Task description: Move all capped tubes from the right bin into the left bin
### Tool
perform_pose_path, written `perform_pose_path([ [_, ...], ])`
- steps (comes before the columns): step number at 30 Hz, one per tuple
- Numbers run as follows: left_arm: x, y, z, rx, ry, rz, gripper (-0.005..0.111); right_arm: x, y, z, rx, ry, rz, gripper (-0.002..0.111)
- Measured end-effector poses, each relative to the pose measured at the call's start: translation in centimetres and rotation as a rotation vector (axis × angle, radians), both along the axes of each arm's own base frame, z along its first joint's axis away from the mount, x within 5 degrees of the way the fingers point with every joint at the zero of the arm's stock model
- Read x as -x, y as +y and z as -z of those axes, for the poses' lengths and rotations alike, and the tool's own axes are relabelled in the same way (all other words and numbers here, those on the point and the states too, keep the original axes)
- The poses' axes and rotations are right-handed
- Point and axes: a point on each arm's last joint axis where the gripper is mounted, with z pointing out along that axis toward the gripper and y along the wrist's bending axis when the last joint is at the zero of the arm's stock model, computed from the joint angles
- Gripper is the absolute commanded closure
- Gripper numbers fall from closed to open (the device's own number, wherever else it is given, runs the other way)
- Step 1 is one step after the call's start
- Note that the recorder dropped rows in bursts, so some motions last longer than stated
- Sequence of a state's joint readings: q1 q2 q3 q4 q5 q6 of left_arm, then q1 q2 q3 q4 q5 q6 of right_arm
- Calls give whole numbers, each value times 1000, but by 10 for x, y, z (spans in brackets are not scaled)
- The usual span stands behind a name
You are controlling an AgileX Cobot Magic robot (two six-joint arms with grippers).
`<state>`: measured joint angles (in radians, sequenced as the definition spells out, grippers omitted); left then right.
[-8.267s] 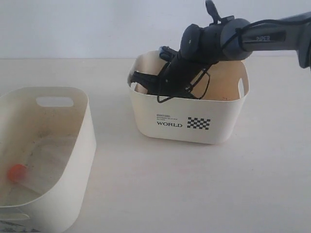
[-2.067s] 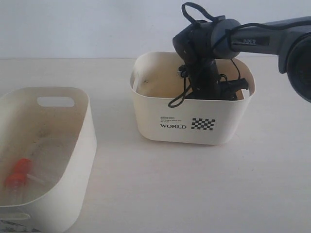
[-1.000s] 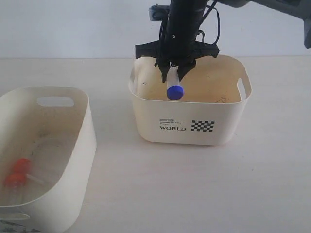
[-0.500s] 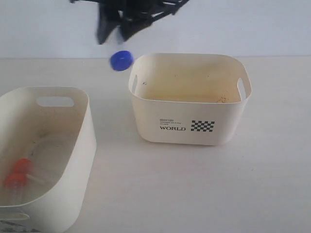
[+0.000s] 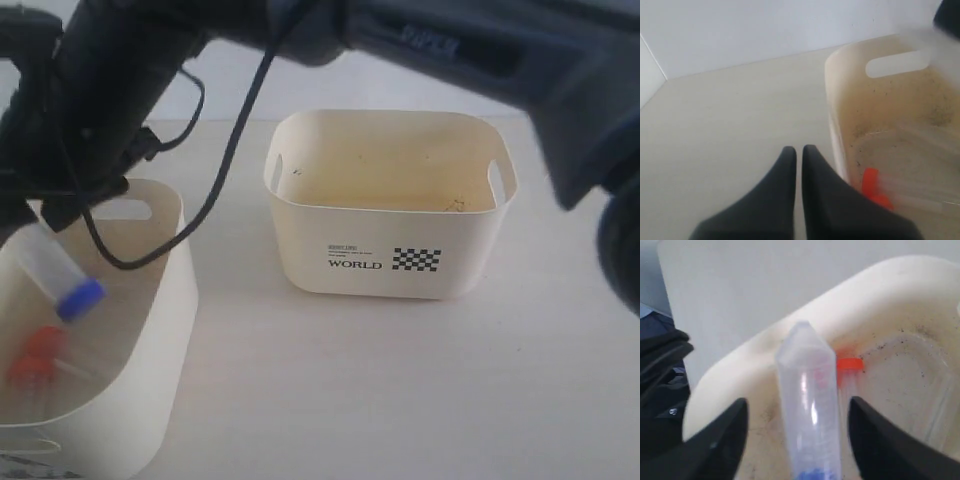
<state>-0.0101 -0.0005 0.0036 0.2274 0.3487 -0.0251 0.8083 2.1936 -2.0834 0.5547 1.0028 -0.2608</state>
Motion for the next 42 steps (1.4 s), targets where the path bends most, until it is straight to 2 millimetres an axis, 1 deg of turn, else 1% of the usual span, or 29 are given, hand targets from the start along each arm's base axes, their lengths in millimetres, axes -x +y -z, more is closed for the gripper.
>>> perform_pose_path([
  [1,0,0,0,0,0,0,102,-3,2,9,10,6,0,39],
  [2,0,0,0,0,0,0,102,-4,4,15,17,11,0,51],
  [4,0,0,0,0,0,0,102,-5,5,22,28,17,1,84],
  [5,0,0,0,0,0,0,102,-5,5,22,27,21,6,106],
  [6,0,0,0,0,0,0,102,-4,4,21,31,31,7,106],
  [9,0,0,0,0,0,0,102,5,-2,6,47,62,-32,107],
  [11,0,0,0,0,0,0,102,16,-11,-14,58,67,-79,109],
  [12,0,0,0,0,0,0,102,23,-16,-29,51,60,-99,109],
  [14,0,0,0,0,0,0,102,31,-24,-53,25,34,-109,109],
  [15,0,0,0,0,0,0,102,39,-31,-70,1,10,-110,109],
  [17,0,0,0,0,0,0,102,52,-42,-91,-24,-14,-113,109],
  [18,0,0,0,0,0,0,102,63,-51,-106,-39,-33,-118,109],
  [20,0,0,0,0,0,0,102,82,-67,-126,-54,-67,-122,109],
  [21,0,0,0,0,0,0,102,106,-87,-140,-37,-97,-123,109],
  [22,0,0,0,0,0,0,102,115,-96,-140,-14,-101,-117,109],
  [23,0,0,0,0,0,0,102,136,-119,-145,11,-146,-70,109],
  [24,0,0,0,0,0,0,102,143,-132,-146,16,-176,-34,109],
  [25,0,0,0,0,0,0,102,156,-155,-149,21,-217,26,109],
  [26,0,0,0,0,0,0,102,163,-166,-150,23,-227,48,109],
  [27,0,0,0,0,0,0,102,178,-187,-156,7,-245,71,109],
  [28,0,0,0,0,0,0,102,185,-196,-160,-5,-255,75,109],
  [30,0,0,0,0,0,0,102,206,-222,-177,-64,-300,83,109],
  [33,0,0,0,0,0,0,102,229,-252,-197,-160,-370,99,109],
  [36,0,0,0,0,0,0,102,245,-274,-215,-285,-468,136,109],
  [39,0,0,0,0,0,0,102,248,-286,-224,-341,-562,186,109],
  [42,0,0,0,0,0,0,102,244,-299,-224,-373,-633,288,109],
])
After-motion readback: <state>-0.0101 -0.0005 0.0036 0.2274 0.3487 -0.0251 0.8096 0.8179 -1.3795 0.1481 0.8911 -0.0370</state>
